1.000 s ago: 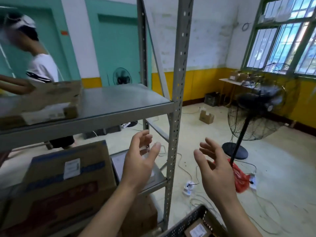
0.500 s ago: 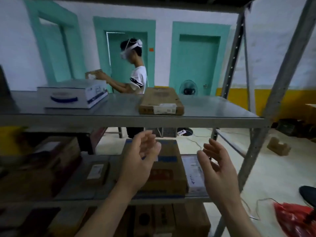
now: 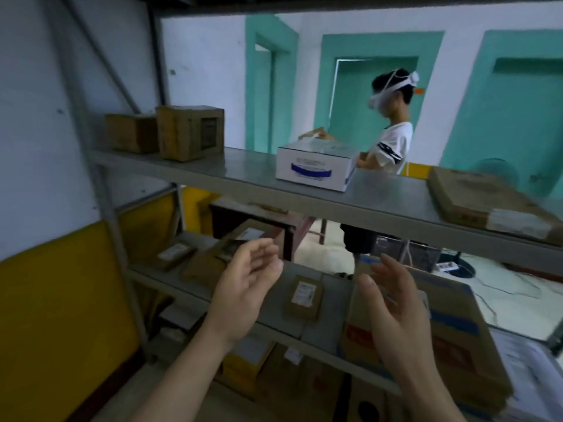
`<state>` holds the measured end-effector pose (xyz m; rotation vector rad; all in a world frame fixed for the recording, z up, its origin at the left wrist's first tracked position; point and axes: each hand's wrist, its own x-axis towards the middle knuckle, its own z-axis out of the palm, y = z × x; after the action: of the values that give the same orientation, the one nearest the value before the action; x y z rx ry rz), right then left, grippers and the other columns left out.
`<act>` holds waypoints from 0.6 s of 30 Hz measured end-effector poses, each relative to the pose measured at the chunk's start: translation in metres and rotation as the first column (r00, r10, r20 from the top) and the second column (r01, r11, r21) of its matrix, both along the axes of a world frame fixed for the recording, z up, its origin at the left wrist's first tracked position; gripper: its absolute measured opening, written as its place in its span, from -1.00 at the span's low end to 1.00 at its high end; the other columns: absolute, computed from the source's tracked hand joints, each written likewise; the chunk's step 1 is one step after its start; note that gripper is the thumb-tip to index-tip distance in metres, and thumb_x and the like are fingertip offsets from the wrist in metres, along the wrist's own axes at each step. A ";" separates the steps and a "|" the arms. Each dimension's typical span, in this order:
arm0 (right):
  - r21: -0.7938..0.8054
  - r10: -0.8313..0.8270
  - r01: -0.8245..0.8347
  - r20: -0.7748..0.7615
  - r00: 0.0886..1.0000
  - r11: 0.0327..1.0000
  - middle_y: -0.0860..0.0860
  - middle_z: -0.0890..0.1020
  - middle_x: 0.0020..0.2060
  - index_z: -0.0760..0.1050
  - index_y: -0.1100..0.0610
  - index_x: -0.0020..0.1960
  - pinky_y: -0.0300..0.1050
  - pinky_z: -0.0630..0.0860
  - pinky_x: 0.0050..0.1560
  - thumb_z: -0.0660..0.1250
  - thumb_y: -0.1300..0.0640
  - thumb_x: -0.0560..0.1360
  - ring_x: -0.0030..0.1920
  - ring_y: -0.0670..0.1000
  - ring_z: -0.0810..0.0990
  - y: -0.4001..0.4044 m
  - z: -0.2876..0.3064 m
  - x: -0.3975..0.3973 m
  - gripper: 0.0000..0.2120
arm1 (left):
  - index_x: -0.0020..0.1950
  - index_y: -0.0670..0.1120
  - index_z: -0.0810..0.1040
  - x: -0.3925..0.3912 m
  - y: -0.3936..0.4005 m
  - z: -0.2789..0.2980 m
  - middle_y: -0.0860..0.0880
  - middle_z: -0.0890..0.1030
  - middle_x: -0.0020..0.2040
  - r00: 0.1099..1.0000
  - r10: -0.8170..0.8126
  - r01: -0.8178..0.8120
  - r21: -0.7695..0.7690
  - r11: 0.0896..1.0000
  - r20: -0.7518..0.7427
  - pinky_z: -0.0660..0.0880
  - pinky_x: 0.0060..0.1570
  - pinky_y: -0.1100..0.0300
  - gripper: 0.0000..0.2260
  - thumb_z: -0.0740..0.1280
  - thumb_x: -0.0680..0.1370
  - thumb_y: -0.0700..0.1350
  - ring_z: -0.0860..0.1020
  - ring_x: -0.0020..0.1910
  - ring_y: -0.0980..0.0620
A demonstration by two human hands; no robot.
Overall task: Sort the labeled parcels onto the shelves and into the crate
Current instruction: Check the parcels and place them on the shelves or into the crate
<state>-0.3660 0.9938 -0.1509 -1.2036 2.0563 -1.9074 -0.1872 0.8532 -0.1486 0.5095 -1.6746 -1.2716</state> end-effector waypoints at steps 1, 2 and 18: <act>0.004 0.022 -0.022 0.011 1.000 1.000 -0.22 0.55 0.22 0.37 -0.14 0.46 -0.22 0.48 0.11 0.30 -0.29 0.43 0.19 -0.25 0.52 -0.013 -0.002 0.005 -0.37 | 0.33 0.07 0.48 0.008 -0.010 -0.003 0.16 0.60 0.21 1.000 0.026 -0.026 0.011 1.000 0.002 0.49 0.28 0.16 -0.63 0.37 0.55 0.10 0.54 0.27 0.17; 0.008 0.047 -0.047 0.020 0.999 0.999 -0.22 0.55 0.22 0.37 -0.13 0.45 -0.20 0.49 0.12 0.31 -0.28 0.43 0.19 -0.24 0.52 -0.034 -0.005 0.011 -0.38 | 0.33 0.06 0.49 0.019 -0.027 -0.006 0.15 0.60 0.22 0.999 0.054 -0.054 0.020 0.998 -0.001 0.48 0.29 0.13 -0.61 0.37 0.53 0.11 0.54 0.27 0.15; 0.037 0.286 -0.294 0.149 0.947 0.955 -0.17 0.56 0.23 0.38 -0.14 0.44 -0.04 0.54 0.25 0.36 -0.15 0.52 0.24 -0.18 0.53 -0.327 -0.038 0.082 -0.49 | 0.28 0.01 0.52 0.116 -0.268 -0.023 0.10 0.63 0.18 0.939 0.341 -0.342 0.029 0.939 0.042 0.50 0.20 0.24 -0.70 0.39 0.56 0.01 0.58 0.22 0.13</act>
<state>-0.2842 0.6672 -0.1885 -1.2374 1.7398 -1.7302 -0.0712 0.5856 -0.1717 0.8117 -1.5141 -1.0422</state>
